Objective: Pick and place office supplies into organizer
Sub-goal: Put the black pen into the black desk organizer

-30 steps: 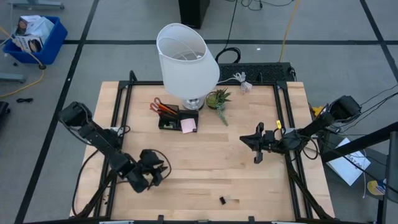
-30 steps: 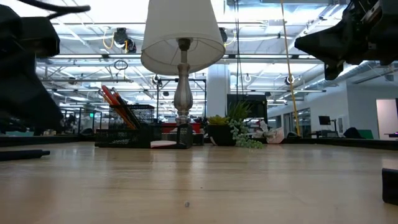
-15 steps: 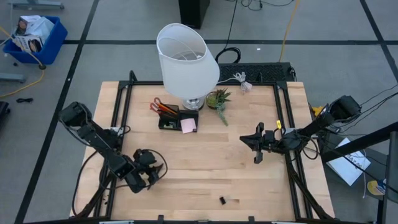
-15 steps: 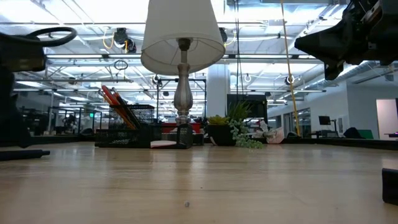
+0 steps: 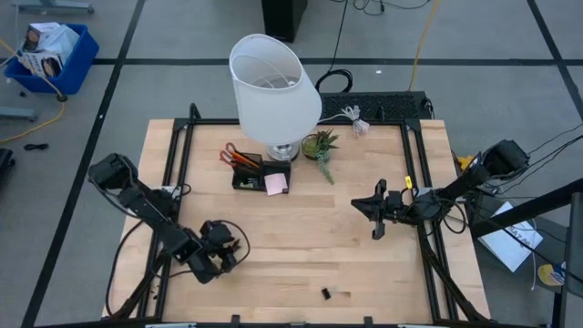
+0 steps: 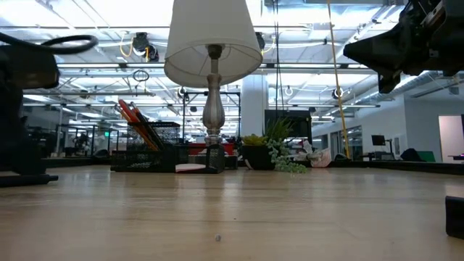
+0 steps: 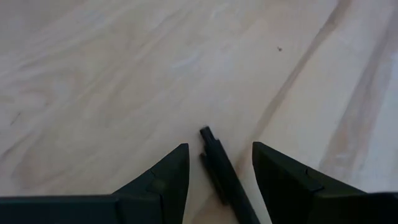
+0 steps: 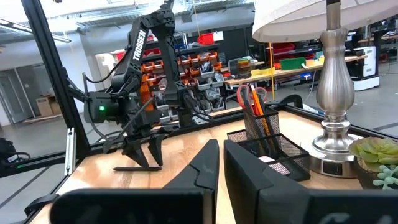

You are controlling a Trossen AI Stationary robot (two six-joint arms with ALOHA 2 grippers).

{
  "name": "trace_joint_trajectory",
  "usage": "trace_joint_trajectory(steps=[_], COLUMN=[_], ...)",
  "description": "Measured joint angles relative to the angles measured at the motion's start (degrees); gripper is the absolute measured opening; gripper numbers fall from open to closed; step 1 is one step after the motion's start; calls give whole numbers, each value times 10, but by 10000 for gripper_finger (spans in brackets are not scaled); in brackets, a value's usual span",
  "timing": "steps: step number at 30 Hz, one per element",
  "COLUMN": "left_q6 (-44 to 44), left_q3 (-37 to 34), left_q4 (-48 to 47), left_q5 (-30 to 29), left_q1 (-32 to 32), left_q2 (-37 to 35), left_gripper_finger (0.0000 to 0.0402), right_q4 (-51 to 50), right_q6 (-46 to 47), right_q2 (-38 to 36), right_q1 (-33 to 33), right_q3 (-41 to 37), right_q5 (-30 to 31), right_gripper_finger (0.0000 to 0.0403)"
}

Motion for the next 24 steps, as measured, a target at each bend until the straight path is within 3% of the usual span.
trace_joint_trajectory(steps=[14, 24], left_q6=[28, 27], left_q3=[0, 4], left_q4=[1, 4], left_q5=[14, -1], left_q1=[15, 16], left_q2=[2, 65], left_gripper_finger=[179, 179], right_q4=[0, 0], right_q6=[0, 0], right_q2=[0, 0], right_q1=[0, 0], right_q3=[0, 0], right_q5=[0, 0], right_gripper_finger=[18, 18])
